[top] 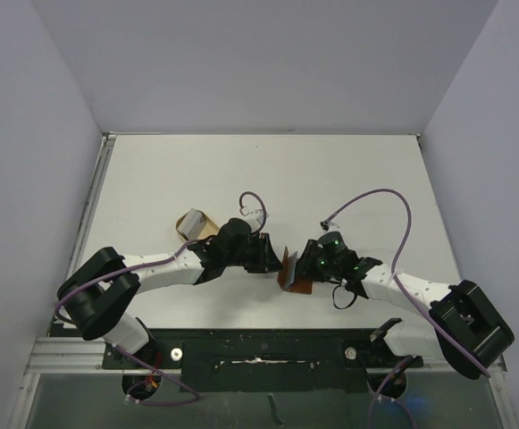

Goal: Put the credit cards into the card holder
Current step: Open the card holder at the center of the board.

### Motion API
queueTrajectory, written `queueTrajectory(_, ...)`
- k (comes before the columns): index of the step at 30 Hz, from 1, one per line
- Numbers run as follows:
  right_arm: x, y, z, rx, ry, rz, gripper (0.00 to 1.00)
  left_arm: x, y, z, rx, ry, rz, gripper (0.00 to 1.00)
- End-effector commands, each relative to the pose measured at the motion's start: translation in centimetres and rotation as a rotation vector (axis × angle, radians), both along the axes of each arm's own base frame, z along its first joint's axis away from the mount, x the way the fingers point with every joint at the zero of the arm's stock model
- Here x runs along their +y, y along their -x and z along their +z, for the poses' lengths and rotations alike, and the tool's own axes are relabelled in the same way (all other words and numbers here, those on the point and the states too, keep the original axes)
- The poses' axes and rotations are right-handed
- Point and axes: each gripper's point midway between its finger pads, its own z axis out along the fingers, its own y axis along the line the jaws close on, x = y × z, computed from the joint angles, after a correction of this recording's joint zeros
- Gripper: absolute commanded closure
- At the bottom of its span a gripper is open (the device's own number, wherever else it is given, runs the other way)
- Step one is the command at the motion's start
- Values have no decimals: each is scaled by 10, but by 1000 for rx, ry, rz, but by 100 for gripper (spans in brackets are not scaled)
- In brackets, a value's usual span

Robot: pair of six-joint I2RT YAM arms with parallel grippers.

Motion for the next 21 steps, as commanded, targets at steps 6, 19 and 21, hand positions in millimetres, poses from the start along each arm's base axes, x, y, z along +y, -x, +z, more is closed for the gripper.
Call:
queueTrajectory(6,33,-16,56,-148,-158,75,70,-8,-9,35,-65,79,5,74)
queueTrajectory(19,33,-13,33,-90,-131,57,70,-9,-6,15,-33,62,-22,75)
queueTrajectory(21,31,-12,30,-87,-122,52,71,-10,-6,14,-37,65,-24,78)
